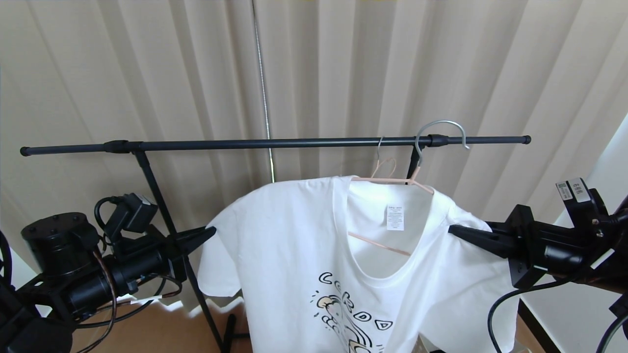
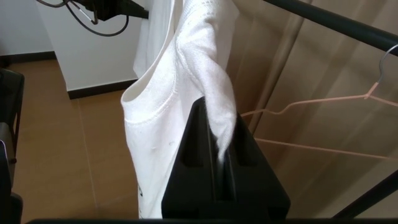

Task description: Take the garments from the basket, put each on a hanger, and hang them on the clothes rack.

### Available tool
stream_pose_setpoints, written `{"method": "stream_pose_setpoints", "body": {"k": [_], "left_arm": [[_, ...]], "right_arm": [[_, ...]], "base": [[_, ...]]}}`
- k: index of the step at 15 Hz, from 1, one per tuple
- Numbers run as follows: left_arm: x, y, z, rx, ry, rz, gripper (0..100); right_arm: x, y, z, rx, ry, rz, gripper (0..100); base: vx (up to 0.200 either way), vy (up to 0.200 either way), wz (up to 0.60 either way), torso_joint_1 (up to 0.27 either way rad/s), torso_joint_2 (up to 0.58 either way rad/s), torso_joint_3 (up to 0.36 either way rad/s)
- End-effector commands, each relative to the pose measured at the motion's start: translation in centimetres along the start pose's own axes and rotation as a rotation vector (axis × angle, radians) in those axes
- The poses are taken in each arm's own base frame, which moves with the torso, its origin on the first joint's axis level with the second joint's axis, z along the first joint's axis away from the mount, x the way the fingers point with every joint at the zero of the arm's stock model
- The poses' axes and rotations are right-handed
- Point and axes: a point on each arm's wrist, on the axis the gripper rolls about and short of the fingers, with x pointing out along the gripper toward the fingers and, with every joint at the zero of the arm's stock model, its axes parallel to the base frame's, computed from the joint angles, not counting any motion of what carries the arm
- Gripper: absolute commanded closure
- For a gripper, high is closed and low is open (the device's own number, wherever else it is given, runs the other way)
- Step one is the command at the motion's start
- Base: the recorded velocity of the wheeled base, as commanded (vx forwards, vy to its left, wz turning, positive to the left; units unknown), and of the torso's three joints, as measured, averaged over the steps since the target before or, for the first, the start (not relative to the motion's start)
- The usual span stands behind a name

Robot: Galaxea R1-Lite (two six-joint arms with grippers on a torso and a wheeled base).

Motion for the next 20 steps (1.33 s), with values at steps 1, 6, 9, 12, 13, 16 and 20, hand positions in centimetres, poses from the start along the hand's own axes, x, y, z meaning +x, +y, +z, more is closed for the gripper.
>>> {"method": "stream_pose_setpoints", "body": {"k": [1,6,9,12,13,16,20], "left_arm": [[0.0,0.0,0.0,0.0,0.001,0.0,100],[-0.1,-0.1,-0.2,0.019,0.008,-0.003,0],[-0.9,-0.8,0.4,0.019,-0.017,-0.093,0],[-2.3,-2.0,1.9,0.021,-0.071,-0.173,0],[-2.5,-2.2,2.3,0.018,-0.081,-0.177,0],[-3.4,-4.6,5.0,0.011,-0.149,-0.255,0],[-4.2,-6.2,9.5,-0.028,-0.087,-0.316,0]], "right_arm": [[0.0,0.0,0.0,-0.002,-0.001,0.0,100],[0.0,0.0,0.0,-0.001,0.0,0.0,100],[-0.1,0.1,-0.1,0.005,0.003,0.0,100],[-0.1,0.2,-0.3,0.008,0.003,0.037,100],[-0.1,0.3,-0.3,0.01,0.005,0.04,100],[0.2,0.7,-0.7,0.026,0.012,0.064,100],[0.7,1.4,-0.9,0.036,0.016,0.096,100]], "base": [[0.0,0.0,0.0,0.0,0.0,0.0],[0.0,0.0,0.0,0.0,0.0,0.0],[0.0,0.0,0.0,0.0,0.0,0.0],[0.0,0.0,0.0,0.0,0.0,0.0],[0.0,0.0,0.0,0.0,0.0,0.0],[0.0,0.0,0.0,0.0,0.0,0.0],[0.0,0.0,0.0,0.0,0.0,0.0]]}}
